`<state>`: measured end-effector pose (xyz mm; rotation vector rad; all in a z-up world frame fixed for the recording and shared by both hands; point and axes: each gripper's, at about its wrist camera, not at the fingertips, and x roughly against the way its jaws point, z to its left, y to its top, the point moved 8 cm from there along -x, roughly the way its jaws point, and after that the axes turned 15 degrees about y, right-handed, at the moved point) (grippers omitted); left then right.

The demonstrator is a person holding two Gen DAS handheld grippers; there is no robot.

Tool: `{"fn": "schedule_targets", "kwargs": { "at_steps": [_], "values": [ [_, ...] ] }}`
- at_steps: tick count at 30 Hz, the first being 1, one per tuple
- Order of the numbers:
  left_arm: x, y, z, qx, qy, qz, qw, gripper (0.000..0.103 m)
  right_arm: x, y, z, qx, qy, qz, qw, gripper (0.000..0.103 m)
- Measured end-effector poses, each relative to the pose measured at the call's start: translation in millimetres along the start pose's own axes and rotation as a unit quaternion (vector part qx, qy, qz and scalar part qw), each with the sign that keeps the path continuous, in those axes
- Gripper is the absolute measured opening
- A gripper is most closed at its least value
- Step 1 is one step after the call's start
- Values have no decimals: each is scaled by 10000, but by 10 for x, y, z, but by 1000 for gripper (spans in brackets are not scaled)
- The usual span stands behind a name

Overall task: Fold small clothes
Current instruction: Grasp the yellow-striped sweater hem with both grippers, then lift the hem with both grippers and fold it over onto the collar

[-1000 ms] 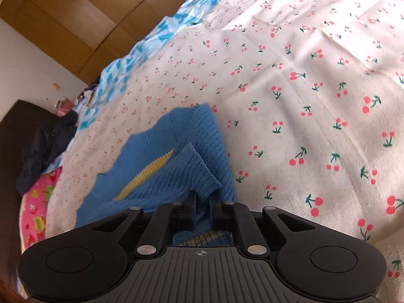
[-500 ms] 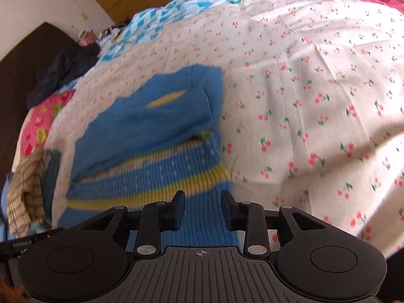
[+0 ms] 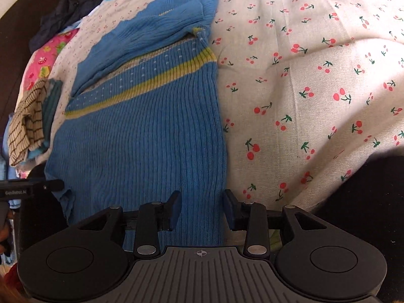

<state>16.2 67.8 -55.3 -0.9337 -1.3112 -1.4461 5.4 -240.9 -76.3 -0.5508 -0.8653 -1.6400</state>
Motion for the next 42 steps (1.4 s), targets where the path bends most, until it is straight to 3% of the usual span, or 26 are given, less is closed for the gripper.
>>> {"fn": "schedule_targets", "kwargs": {
  "at_steps": [3,6,10,13,18,22,27,31,37,39,42],
  "values": [
    [-37,21,-44,45,-143,174,9997,65,-34,-38,4,-60,85,243,9996,36],
    [-107,-33,-16,132,-231,506,9984,53,-53,-51,-9,-146,181,350,9991,35],
    [-78,-40,47,309,-337,508,9977,37,-26,-66,-8,-260,406,271,9985,16],
    [-71,-63,65,423,-458,547,9966,28,0,-84,4,-491,738,114,9960,12],
    [-103,-61,56,557,-551,472,9958,26,38,-106,-40,-716,814,-57,9941,11],
    [-103,-54,74,639,-692,525,9942,24,75,-55,32,-805,1112,-240,9902,11],
    [-63,6,52,1015,-1321,506,9847,18,81,89,110,-1094,1694,-708,9769,10],
    [65,282,73,1573,-1991,148,9672,16,217,417,216,-1163,2138,-1412,9596,7],
    [359,1073,109,1931,-2656,-893,9403,16,435,1209,394,-860,2439,-2401,9357,7],
    [388,1332,141,2022,-2767,-1146,9324,16,466,1490,408,-829,2358,-2623,9321,7],
    [369,1676,213,2039,-2624,-1403,9327,16,498,1889,469,-649,2156,-2842,9320,7]
  ]
}}
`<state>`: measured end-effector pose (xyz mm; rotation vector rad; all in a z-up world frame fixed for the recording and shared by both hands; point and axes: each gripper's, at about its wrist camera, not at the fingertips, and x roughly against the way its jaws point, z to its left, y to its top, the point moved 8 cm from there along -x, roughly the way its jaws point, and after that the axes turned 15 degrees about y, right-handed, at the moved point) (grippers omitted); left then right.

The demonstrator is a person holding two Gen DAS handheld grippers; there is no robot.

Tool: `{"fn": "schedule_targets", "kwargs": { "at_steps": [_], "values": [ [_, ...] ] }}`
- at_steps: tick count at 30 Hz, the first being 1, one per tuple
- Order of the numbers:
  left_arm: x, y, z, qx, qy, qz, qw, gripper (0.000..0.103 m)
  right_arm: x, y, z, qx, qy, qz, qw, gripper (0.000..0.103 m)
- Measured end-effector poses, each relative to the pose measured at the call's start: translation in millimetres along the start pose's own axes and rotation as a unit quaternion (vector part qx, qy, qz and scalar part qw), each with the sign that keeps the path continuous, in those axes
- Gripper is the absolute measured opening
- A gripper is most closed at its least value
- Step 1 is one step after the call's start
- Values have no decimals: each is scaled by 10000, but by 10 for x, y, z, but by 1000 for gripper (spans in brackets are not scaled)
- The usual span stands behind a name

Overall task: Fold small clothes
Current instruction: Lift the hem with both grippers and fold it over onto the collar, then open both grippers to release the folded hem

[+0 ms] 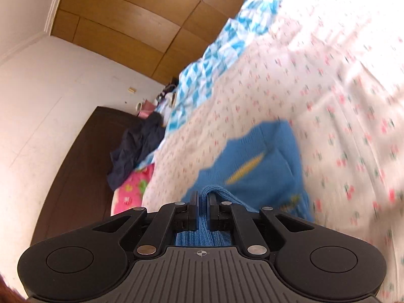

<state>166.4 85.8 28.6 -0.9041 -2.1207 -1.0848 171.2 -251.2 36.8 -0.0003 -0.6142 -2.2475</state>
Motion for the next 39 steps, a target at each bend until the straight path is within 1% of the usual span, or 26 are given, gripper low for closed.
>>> {"fn": "schedule_targets", "kwargs": {
  "at_steps": [2,3,4,6,7,8,9,10,11,12,13,15,17,18,21,23,26,27,28,29,30,31,33,34,36,39],
  "values": [
    [-63,229,16,-30,143,-325,9994,16,-116,215,-34,60,-149,-186,9997,7],
    [-102,332,55,68,175,-458,9988,16,-186,302,-81,18,-231,-258,9994,7],
    [-162,436,119,239,220,-565,9979,16,-281,368,-150,-32,-322,-300,9990,11],
    [-295,549,273,514,493,-774,9945,16,-412,422,-302,-169,-550,-325,9978,11],
    [-344,572,335,518,647,-854,9929,17,-459,422,-345,-222,-588,-324,9975,12],
    [-391,576,408,515,832,-897,9911,22,-465,368,-373,-248,-579,-308,9975,14],
    [-424,568,461,558,949,-918,9897,24,-495,329,-391,-226,-600,-288,9975,20],
    [-430,532,506,596,983,-950,9888,32,-493,299,-382,-133,-641,-280,9975,27],
    [-420,492,531,601,954,-984,9887,37,-488,272,-366,40,-695,-265,9972,30],
    [-412,456,546,565,936,-1005,9889,39,-486,249,-359,243,-796,-233,9963,32],
    [-412,425,563,511,976,-1004,9888,41,-484,222,-363,425,-928,-178,9946,32],
    [-404,356,608,411,1089,-998,9882,43,-494,174,-423,794,-1301,-21,9883,32],
    [-400,297,670,432,1142,-971,9878,45,-502,134,-526,1064,-1660,102,9803,32],
    [-396,256,711,485,1137,-930,9880,46,-514,114,-581,1130,-1776,161,9775,32],
    [-446,158,848,618,1219,-818,9872,49,-578,47,-739,1130,-1986,363,9729,32],
    [-508,104,953,723,1319,-734,9859,51,-658,-31,-815,1133,-2040,611,9705,32],
    [-683,25,1074,688,1548,-467,9844,53,-753,-105,-875,1426,-2251,844,9601,34],
    [-718,13,1090,611,1619,-479,9837,52,-752,-108,-870,1459,-2271,863,9590,31],
    [-719,23,1090,564,1692,-551,9824,52,-722,-99,-851,1463,-2270,846,9591,22],
    [-701,46,1096,550,1786,-642,9803,52,-679,-75,-843,1488,-2310,824,9580,16],
    [-669,86,1133,588,1952,-772,9760,52,-618,-41,-857,1500,-2431,768,9553,11],
    [-642,119,1193,676,2106,-863,9714,52,-560,-8,-907,1472,-2580,717,9522,11],
    [-616,150,1329,878,2320,-906,9645,50,-500,2,-1049,1350,-2789,817,9473,12],
    [-609,147,1373,934,2345,-895,9635,48,-478,-13,-1068,1323,-2818,814,9468,12],
    [-557,116,1352,882,2369,-954,9628,48,-465,-29,-960,1501,-2785,771,9455,12],
    [-449,73,1283,791,2442,-1114,9601,48,-467,-18,-776,1901,-2902,727,9351,20]
  ]
}}
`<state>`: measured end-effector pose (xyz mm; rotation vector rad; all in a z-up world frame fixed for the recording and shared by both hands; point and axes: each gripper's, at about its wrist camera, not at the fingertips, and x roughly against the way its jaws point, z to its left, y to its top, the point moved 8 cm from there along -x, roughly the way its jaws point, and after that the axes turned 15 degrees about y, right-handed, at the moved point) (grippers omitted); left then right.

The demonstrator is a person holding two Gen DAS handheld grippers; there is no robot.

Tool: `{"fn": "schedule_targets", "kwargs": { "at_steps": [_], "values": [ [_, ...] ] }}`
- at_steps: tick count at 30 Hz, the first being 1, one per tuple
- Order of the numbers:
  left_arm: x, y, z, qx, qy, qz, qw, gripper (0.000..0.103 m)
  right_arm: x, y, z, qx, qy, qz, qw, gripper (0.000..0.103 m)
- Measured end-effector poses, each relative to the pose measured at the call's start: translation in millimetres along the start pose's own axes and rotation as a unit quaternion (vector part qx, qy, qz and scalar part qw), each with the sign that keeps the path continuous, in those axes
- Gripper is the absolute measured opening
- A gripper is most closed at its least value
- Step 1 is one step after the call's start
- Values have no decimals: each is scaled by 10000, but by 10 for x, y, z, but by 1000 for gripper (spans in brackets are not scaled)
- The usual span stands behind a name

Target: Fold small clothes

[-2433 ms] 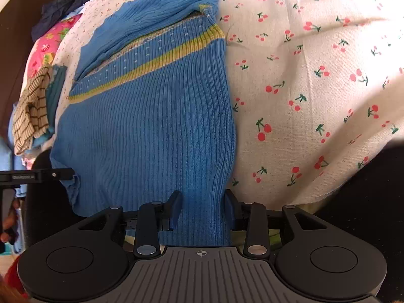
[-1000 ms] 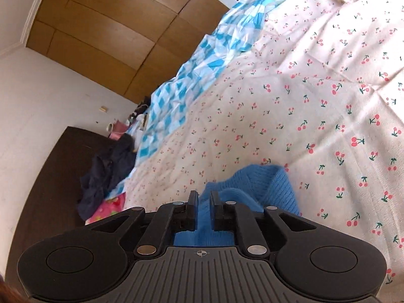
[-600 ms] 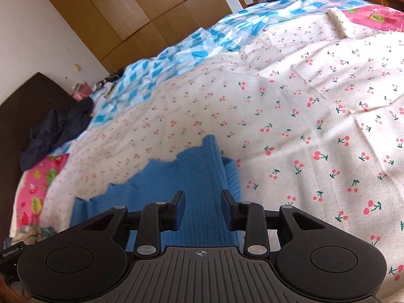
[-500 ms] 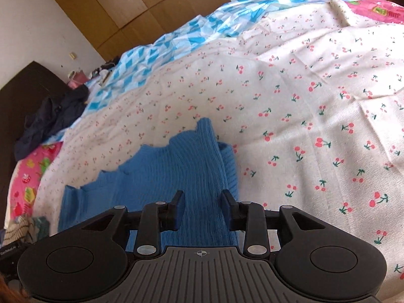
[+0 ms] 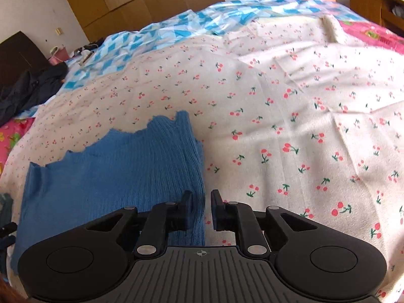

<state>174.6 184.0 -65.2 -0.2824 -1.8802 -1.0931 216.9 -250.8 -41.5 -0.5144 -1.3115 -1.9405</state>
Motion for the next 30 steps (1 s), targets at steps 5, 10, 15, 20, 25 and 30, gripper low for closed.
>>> {"fn": "schedule_targets", "kwargs": {
  "at_steps": [5,10,15,20,25,30],
  "values": [
    [259,-151,-18,104,-463,15,9989,49,140,118,315,497,-111,-197,9985,20],
    [337,-459,-92,-275,-636,323,9971,49,-122,93,1123,911,779,176,9926,21],
    [292,-545,-61,-376,-587,493,9963,49,-849,-61,2001,1191,1520,854,9774,21],
    [285,-557,-30,-353,-672,516,9958,49,-1490,-120,2618,1301,1944,1233,9644,21],
    [261,-531,21,-171,-808,626,9946,49,-1848,-383,3014,1044,2359,1792,9494,32],
    [254,-513,58,8,-886,686,9937,49,-1590,-303,2997,1031,2593,1604,9468,34]
  ]
}}
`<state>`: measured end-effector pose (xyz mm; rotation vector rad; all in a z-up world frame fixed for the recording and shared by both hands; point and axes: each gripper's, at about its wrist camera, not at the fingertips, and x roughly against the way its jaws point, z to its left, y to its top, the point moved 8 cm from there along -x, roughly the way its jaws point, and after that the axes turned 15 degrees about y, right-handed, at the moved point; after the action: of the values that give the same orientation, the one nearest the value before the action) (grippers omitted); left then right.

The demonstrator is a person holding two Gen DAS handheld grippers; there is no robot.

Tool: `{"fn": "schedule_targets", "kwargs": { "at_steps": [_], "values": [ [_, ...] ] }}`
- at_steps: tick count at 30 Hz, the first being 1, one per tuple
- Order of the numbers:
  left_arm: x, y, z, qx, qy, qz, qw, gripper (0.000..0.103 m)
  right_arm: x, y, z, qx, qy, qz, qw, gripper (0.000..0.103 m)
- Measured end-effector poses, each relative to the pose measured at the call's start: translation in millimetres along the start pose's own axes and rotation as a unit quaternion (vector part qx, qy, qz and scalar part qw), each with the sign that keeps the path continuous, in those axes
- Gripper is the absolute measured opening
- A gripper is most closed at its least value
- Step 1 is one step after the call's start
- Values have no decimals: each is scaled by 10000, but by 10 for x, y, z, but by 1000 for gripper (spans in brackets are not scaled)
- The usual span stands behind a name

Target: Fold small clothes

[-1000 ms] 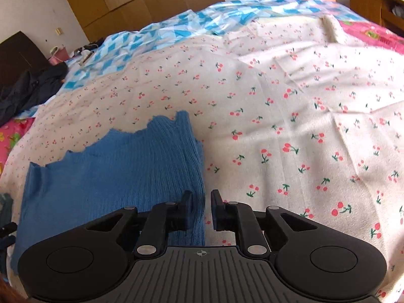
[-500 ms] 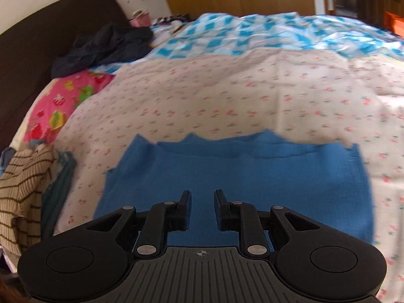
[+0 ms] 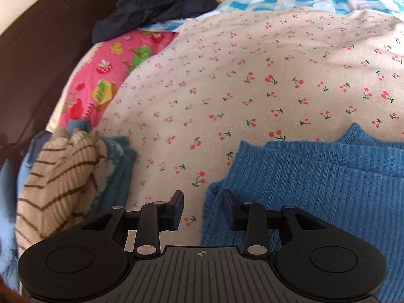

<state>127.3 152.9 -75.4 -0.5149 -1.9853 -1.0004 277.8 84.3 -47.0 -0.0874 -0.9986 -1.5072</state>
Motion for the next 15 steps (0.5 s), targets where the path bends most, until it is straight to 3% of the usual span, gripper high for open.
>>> {"fn": "schedule_targets", "kwargs": {
  "at_steps": [5,11,15],
  "values": [
    [19,12,3,57,-19,-45,10000,49,863,-68,-110,40,-301,-684,9972,34],
    [71,42,11,131,-43,-234,9996,53,2202,-588,-701,-162,-1561,-1502,9761,37],
    [39,30,-50,-60,17,-224,9997,53,2677,-1056,-1117,-537,-2134,-1622,9619,46]
  ]
}}
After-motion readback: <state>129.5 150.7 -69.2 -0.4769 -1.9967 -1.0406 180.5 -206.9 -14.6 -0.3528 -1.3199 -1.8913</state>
